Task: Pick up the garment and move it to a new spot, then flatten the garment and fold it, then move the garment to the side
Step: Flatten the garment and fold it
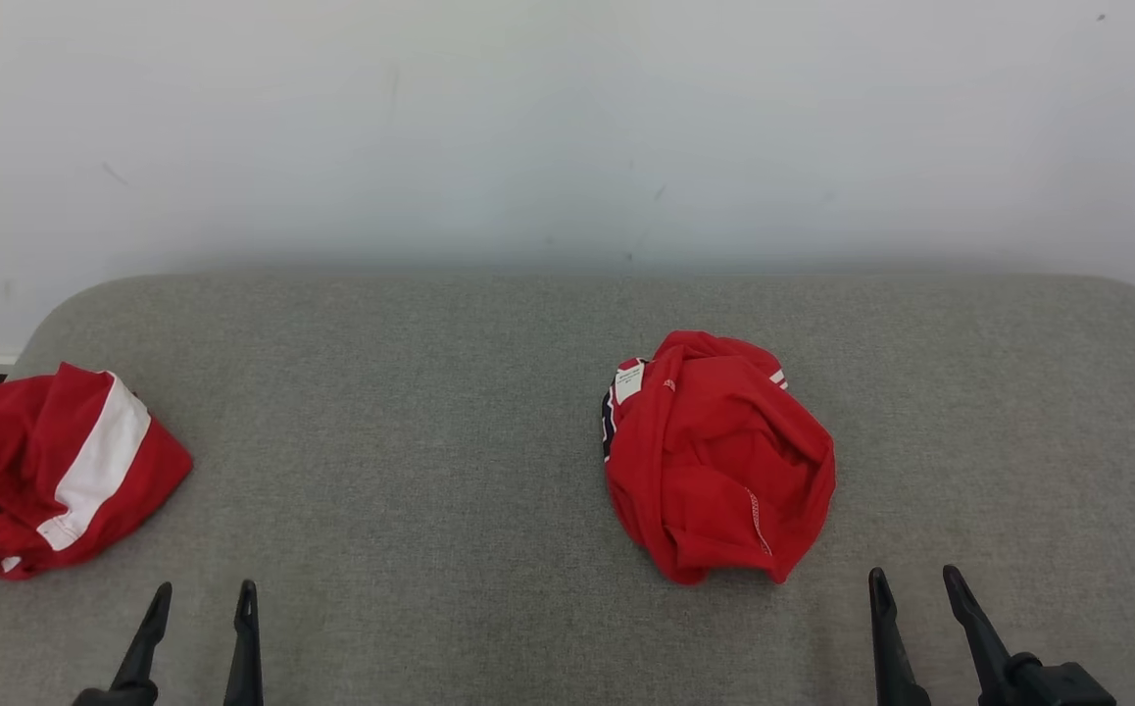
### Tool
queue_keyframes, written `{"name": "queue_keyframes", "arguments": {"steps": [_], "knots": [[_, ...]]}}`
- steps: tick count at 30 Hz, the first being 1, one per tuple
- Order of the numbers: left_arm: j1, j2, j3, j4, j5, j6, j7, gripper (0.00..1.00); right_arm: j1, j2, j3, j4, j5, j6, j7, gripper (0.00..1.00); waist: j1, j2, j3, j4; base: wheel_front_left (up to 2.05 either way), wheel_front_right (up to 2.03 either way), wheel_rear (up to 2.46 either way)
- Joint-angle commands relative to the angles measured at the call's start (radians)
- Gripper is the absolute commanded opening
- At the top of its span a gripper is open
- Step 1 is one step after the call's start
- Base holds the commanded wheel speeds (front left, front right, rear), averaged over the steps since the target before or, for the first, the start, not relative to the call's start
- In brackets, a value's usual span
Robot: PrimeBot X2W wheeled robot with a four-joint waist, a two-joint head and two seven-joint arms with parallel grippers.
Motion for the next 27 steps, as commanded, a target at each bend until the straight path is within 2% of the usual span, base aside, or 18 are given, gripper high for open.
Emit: {"name": "queue_keyframes", "arguments": {"steps": [1,6,10,18,23,24,25,27], "knots": [[-0.014,-0.003,0.005,-0.009,-0.003,0.008,-0.004,1.0,0.003,0.002,0.007,0.004,0.008,0.004,-0.005,1.0,0.0,-0.0001,0.002,0.006,0.0,0.0,0.0],[-0.018,-0.026,0.004,-0.027,0.004,0.006,-0.003,1.0,-0.049,0.002,0.053,0.032,0.0,0.004,-0.005,1.0,0.0,-0.0001,0.008,0.036,0.0,0.0,0.0],[-0.033,-0.028,-0.002,-0.018,0.01,-0.008,-0.003,1.0,-0.121,0.001,0.093,0.103,-0.021,0.004,0.038,1.0,0.0,-0.0001,0.014,0.068,0.0,0.0,0.0],[-0.066,-0.045,-0.026,0.003,0.02,-0.026,-0.003,1.0,-0.245,-0.017,0.138,0.332,-0.068,0.004,0.072,1.0,0.0,-0.0001,0.03,0.149,0.0,0.0,0.0],[-0.086,-0.054,-0.031,0.018,0.028,-0.037,-0.003,1.0,-0.305,-0.031,0.102,0.472,-0.12,0.004,0.046,1.0,0.0,-0.0001,0.042,0.18,0.0,0.0,0.0],[-0.087,-0.055,-0.028,0.02,0.028,-0.038,-0.003,1.0,-0.315,-0.03,0.095,0.496,-0.133,0.004,0.041,0.36,0.0,-0.0001,0.043,0.182,0.0,0.0,0.0],[-0.086,-0.056,-0.026,0.021,0.029,-0.039,-0.003,1.0,-0.325,-0.03,0.09,0.522,-0.145,0.004,0.04,0.0,0.0,-0.0001,0.044,0.182,0.0,0.0,0.0],[-0.082,-0.058,-0.02,0.024,0.031,-0.04,-0.004,1.0,-0.35,-0.029,0.081,0.571,-0.161,0.003,0.036,0.0,0.0,-0.0001,0.044,0.18,0.0,0.0,0.0]]}}
